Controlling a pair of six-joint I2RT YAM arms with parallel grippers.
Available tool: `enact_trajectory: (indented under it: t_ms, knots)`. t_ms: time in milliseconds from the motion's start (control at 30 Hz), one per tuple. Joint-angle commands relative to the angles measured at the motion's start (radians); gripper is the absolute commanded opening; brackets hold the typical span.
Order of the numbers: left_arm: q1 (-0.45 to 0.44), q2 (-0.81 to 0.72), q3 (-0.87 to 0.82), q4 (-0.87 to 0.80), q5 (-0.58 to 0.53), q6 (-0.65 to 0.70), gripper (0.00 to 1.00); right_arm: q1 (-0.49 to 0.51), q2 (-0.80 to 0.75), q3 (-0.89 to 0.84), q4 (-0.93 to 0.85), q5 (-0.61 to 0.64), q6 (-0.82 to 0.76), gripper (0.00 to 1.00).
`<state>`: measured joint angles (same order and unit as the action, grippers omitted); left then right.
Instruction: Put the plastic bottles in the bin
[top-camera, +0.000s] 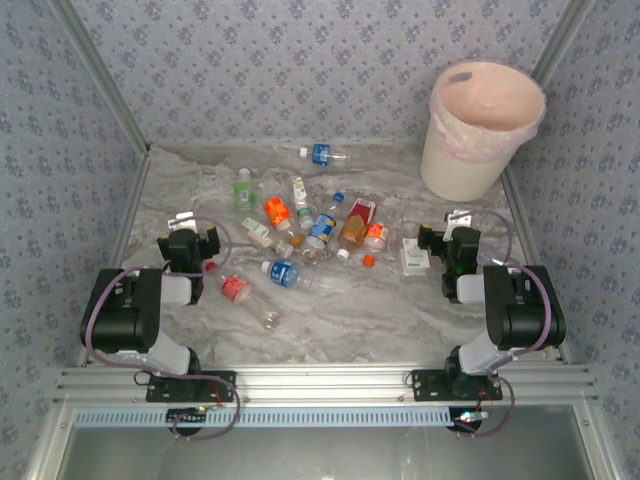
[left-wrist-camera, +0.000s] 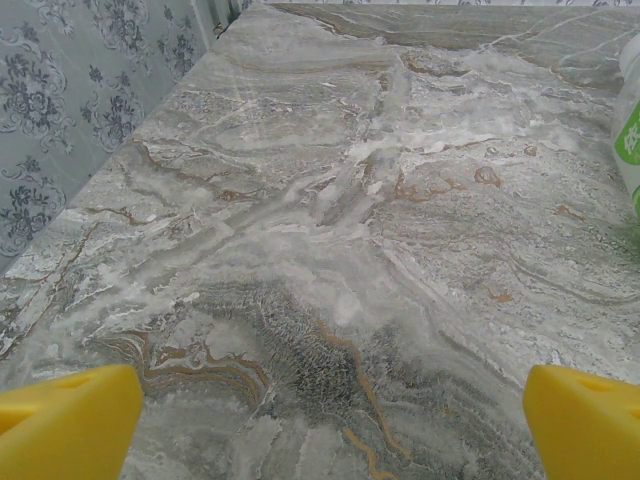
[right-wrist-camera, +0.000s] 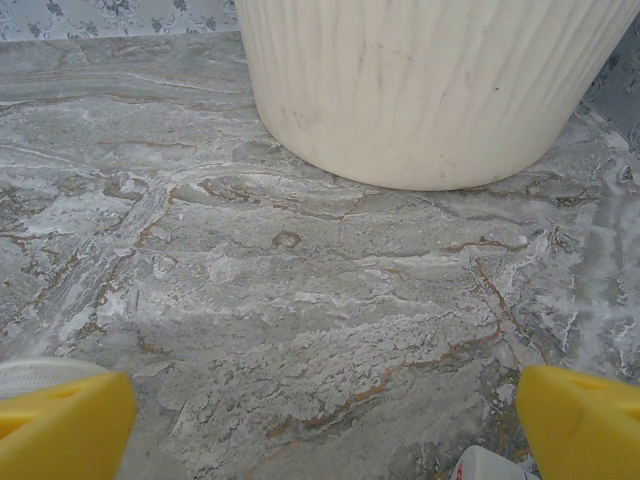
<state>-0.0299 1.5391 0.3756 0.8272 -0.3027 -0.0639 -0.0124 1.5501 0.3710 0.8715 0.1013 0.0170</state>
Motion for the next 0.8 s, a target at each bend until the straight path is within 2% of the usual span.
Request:
enact_trajectory:
  t_ms: [0, 233, 333, 433, 633, 767]
  knots:
    - [0.004, -0.011, 0.017, 0.026, 0.027, 0.003, 0.98, 0.002, -0.015, -0.009, 0.030, 0.014, -0.009, 1.00]
    - [0.004, -0.163, 0.078, -0.204, 0.039, 0.011, 0.98, 0.002, -0.215, 0.052, -0.235, 0.008, -0.008, 1.00]
    - [0.004, -0.231, 0.095, -0.287, -0.007, -0.020, 0.98, 0.002, -0.308, 0.057, -0.297, 0.017, 0.038, 1.00]
    - [0.004, -0.294, 0.127, -0.396, -0.034, -0.111, 0.98, 0.000, -0.380, 0.109, -0.444, 0.023, 0.096, 1.00]
    - [0.003, -0.377, 0.208, -0.632, -0.039, -0.334, 0.98, -0.001, -0.426, 0.281, -0.939, 0.081, 0.285, 1.00]
    - [0.003, -0.431, 0.238, -0.771, -0.061, -0.488, 0.98, 0.006, -0.438, 0.330, -1.126, 0.024, 0.359, 1.00]
